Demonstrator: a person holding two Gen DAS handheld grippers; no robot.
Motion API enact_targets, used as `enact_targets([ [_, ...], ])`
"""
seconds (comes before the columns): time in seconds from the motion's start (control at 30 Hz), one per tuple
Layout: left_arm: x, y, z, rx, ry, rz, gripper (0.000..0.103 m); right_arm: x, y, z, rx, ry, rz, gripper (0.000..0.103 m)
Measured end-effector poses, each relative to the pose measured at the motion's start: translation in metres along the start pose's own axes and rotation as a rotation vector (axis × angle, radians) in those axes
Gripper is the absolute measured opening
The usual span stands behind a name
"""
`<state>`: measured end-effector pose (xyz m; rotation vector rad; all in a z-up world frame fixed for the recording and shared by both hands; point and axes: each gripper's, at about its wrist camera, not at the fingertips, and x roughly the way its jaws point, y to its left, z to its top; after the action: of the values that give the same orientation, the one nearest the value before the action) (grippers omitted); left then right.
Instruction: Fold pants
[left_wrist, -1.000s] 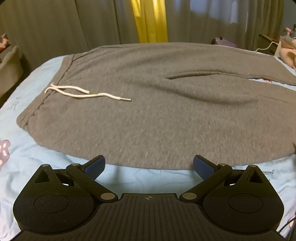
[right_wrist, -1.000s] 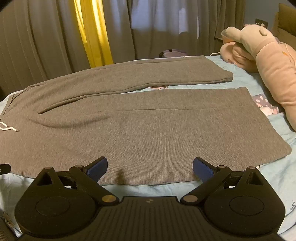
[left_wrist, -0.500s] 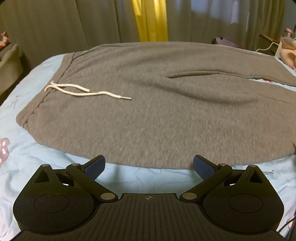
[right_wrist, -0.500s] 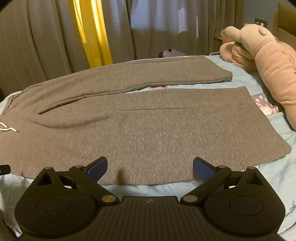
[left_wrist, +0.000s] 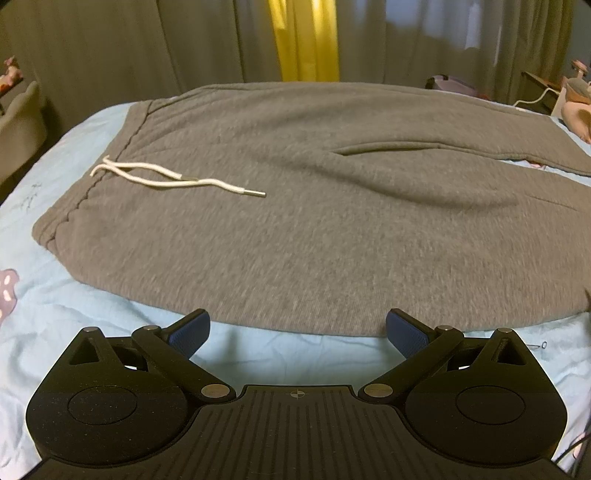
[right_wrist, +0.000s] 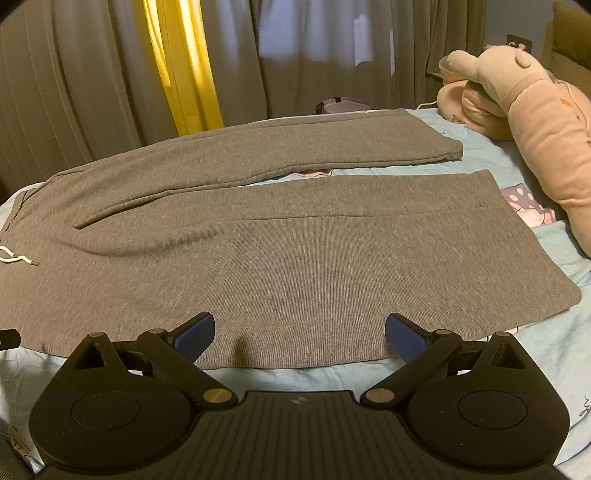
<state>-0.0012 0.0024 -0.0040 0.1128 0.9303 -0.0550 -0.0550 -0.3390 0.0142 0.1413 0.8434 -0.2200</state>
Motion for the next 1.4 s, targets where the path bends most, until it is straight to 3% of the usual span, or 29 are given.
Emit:
enact_targets([
  [1.4,0.0015,0.0074,0.0022,-0.046,0.021,-0.008,0.103,0.0002,-0.0003,0.0010,0.003,0.003,0.001,0.099],
])
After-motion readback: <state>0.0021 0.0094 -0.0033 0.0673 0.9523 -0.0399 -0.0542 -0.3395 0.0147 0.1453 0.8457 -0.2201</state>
